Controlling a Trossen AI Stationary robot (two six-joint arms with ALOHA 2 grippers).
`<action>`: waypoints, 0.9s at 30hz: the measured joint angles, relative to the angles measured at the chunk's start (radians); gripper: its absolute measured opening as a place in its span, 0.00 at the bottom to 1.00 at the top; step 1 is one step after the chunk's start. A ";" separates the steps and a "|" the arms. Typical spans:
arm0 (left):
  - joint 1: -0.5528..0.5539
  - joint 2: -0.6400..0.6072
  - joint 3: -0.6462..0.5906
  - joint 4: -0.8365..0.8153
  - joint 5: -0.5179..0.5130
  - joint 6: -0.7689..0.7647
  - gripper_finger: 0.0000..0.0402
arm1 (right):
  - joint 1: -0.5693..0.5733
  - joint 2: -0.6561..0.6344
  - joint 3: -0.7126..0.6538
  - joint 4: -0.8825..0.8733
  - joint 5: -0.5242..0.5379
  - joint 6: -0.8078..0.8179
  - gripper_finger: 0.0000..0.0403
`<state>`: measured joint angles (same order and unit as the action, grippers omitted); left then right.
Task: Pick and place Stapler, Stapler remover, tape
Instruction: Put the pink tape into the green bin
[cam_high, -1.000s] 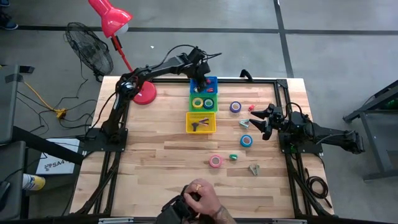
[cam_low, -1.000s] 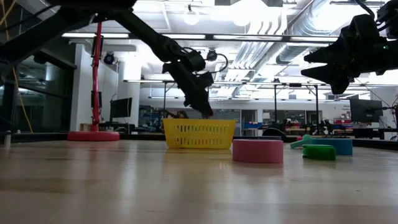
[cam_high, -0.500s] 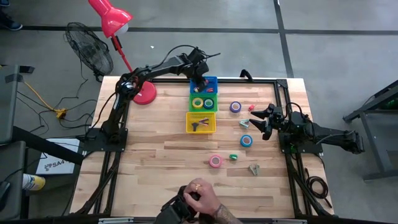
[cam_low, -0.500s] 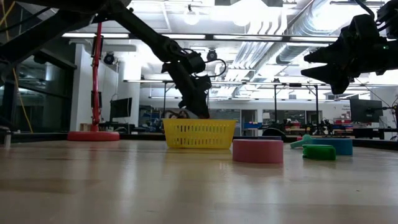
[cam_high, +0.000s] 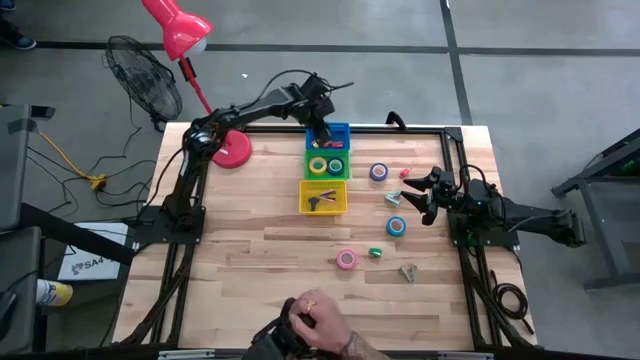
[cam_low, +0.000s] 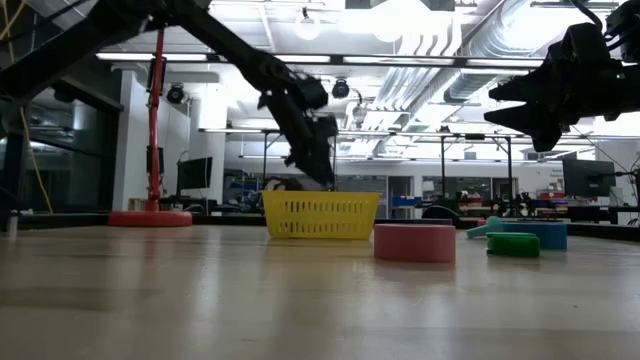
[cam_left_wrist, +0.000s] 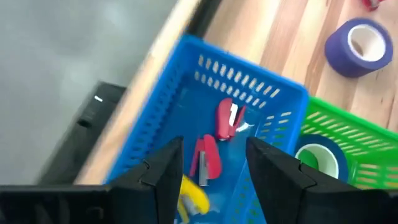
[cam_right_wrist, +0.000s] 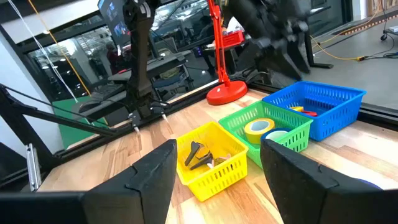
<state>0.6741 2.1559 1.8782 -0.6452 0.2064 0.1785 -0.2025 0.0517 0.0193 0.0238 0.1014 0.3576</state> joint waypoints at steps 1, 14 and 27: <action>0.000 -0.020 0.000 -0.008 -0.013 0.019 0.43 | 0.000 0.000 0.000 0.000 0.000 0.000 0.55; -0.100 -0.363 -0.430 0.398 0.008 0.262 0.43 | 0.000 0.000 0.000 -0.009 -0.087 0.000 0.55; -0.151 -0.860 -1.190 1.043 0.101 0.191 0.43 | 0.000 0.000 0.000 -0.007 -0.097 0.000 0.55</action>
<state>0.5226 1.2955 0.6881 0.3979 0.3074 0.3697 -0.2024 0.0521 0.0189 0.0170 0.0044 0.3580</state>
